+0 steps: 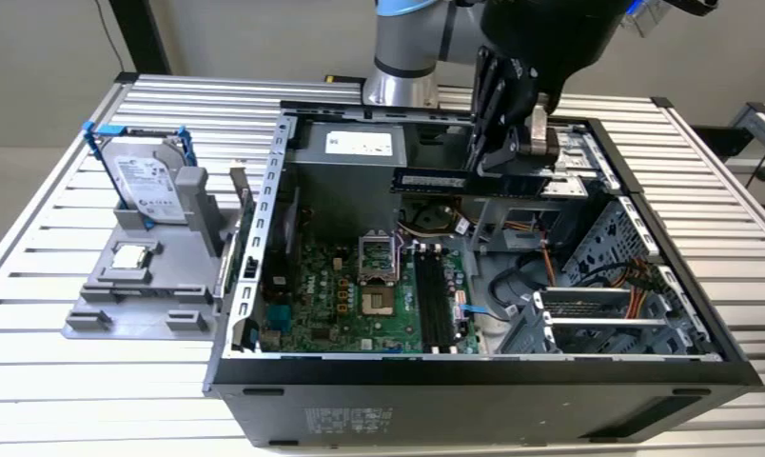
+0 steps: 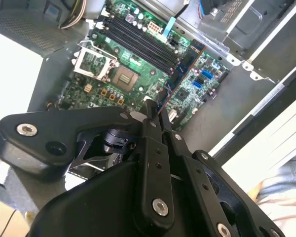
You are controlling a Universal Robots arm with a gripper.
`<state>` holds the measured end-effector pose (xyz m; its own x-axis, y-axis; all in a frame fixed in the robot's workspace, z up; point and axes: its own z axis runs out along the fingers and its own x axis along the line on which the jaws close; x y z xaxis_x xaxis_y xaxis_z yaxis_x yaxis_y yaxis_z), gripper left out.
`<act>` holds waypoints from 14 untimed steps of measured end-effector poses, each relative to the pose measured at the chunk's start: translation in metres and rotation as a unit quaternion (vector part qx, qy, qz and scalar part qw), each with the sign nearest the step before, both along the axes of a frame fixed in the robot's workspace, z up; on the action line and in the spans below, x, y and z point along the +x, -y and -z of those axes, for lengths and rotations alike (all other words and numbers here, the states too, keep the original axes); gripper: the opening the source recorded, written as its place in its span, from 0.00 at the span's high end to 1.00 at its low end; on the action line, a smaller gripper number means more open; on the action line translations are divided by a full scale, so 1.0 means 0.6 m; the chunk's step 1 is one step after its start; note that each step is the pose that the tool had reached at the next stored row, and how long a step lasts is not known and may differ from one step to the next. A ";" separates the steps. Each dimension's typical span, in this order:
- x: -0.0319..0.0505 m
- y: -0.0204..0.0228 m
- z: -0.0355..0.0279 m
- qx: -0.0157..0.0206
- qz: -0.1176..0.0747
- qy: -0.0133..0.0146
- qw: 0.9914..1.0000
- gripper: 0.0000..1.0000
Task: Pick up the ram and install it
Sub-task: 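Pick up the ram and move it above insertion slot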
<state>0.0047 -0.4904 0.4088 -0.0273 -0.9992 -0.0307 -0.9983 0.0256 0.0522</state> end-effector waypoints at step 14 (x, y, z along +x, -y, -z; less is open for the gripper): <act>0.004 -0.0334 0.000 0.000 0.000 0.000 1.000 1.00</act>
<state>0.0074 -0.4704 0.4087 -0.0274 -0.9991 -0.0308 -0.9983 0.0258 0.0522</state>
